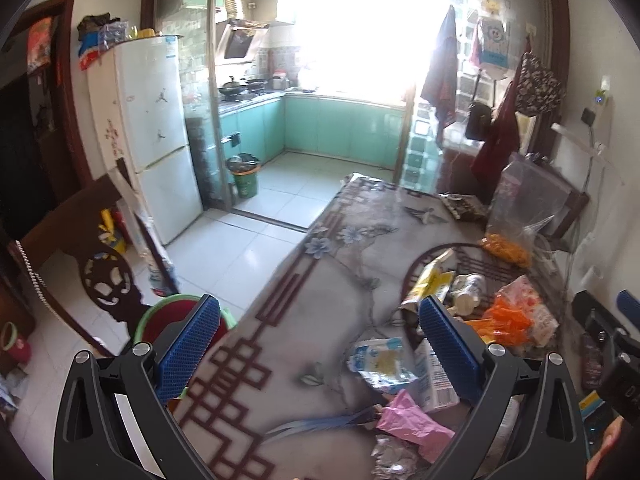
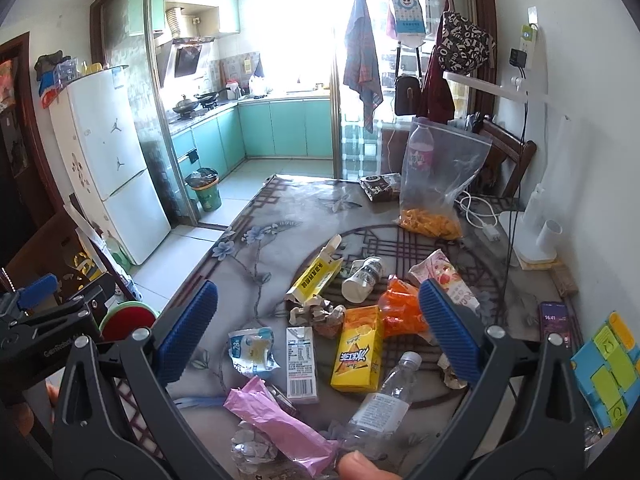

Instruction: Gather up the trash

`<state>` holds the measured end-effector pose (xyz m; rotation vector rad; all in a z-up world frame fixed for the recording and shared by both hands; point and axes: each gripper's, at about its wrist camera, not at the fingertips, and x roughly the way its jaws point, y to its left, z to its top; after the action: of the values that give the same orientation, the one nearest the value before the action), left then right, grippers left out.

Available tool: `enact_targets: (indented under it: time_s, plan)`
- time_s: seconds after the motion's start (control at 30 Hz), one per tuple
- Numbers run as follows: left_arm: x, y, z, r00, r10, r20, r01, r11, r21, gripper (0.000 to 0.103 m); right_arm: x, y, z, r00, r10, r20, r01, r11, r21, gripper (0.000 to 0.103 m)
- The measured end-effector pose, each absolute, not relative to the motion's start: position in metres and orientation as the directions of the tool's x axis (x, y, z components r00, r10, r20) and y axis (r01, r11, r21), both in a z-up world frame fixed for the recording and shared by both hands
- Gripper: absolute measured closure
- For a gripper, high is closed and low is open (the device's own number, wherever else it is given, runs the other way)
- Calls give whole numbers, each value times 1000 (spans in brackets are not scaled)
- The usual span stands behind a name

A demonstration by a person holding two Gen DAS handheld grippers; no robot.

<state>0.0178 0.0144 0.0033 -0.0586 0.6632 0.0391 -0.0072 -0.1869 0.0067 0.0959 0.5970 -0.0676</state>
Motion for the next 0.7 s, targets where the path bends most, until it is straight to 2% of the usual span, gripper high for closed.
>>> enact_targets:
  time_s: [0.07,0.13,0.27,0.37,0.43,0.57,0.7]
  plan:
    - [14,15,5,813,30,-582,-69,997,-44,8,-6,-189,6,818,-18,-576,89,991,96,4]
    - [10,11,7,833,71,-548,-80,997,8,8,-6,-192,4,812,-2,-583,89,989,121,4]
    - [15,7,5,799,-2,-601,-17,1000,-25,8,-5,-194,2,804,34,-594,82,983,166,4]
    - [13,2,3,799,47,-600,-27,999,41,8,-7,-194,2,799,43,-599,76,982,173,4]
    - [12,2,3,800,42,-598,-24,999,38,8,-8,-194,2,797,48,-602,74,982,176,4]
    - [8,3,4,804,26,-594,-5,999,37,8,-9,-193,-1,785,35,-619,75,986,151,4]
    - [2,2,-1,798,-7,-602,27,999,24,8,-9,-193,-10,745,-20,-667,73,996,52,4]
